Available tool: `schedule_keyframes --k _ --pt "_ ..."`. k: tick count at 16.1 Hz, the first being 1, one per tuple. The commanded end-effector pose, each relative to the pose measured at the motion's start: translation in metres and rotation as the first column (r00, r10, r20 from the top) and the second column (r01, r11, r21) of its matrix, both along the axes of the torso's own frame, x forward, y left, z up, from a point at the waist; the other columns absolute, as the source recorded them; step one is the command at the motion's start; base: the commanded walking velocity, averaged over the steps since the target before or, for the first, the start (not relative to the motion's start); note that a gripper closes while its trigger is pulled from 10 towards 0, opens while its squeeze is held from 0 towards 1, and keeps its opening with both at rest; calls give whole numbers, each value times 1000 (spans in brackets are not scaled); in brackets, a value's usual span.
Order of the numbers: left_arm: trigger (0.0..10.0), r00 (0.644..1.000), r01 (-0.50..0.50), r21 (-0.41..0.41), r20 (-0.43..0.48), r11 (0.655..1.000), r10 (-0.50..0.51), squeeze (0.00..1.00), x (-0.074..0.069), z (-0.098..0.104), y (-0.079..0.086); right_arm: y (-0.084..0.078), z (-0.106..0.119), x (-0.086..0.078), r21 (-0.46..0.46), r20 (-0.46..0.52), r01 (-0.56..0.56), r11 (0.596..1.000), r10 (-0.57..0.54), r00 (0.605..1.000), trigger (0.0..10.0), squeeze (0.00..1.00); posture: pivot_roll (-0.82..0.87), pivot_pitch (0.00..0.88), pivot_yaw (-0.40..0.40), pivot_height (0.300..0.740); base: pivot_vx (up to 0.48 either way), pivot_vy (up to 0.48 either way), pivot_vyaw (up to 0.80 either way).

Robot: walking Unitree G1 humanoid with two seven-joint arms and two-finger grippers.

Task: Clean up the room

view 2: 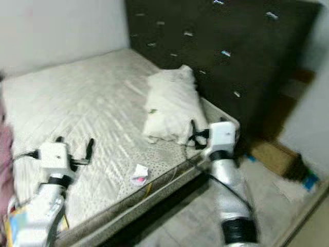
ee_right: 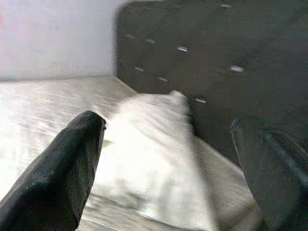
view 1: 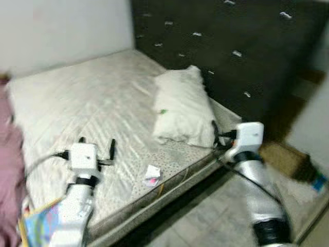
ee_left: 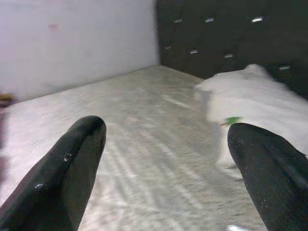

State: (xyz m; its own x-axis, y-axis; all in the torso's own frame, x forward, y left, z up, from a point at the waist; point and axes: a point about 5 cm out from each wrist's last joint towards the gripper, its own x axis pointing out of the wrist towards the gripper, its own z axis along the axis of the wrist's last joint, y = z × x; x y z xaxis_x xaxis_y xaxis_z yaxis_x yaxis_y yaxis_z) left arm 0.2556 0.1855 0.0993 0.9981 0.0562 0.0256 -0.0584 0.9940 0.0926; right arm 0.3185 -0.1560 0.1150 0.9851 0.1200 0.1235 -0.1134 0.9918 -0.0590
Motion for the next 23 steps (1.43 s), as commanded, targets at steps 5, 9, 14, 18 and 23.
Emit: schedule_keyframes --k 5,9,14,18,23 --pt "10000 993 -75 20 89 997 73 0 10 28 12 -4 -1 -4 17 -20 -8 1000 9 1000 10000 1000 21 0 -47 740 0 0 783" --pt "10000 994 -43 -16 105 999 44 0 8 35 -1 5 7 -1 8 -5 -49 999 49 999 10000 1000 16 0 -59 740 0 0 769" --pt "10000 996 -27 -43 82 999 30 0 12 30 -4 3 5 -7 -8 -16 -43 999 43 999 10000 1000 -23 9 -67 740 0 0 776" --pt "10000 996 -21 -73 84 997 27 0 10 32 -3 2 6 -8 -29 -28 -54 998 53 998 10000 0 -34 33 -82 740 0 0 136" --pt "10000 996 1 -95 93 995 8 0 6 32 -10 5 7 -9 -36 -34 -71 997 70 997 10000 0 -35 43 -90 740 252 0 0"
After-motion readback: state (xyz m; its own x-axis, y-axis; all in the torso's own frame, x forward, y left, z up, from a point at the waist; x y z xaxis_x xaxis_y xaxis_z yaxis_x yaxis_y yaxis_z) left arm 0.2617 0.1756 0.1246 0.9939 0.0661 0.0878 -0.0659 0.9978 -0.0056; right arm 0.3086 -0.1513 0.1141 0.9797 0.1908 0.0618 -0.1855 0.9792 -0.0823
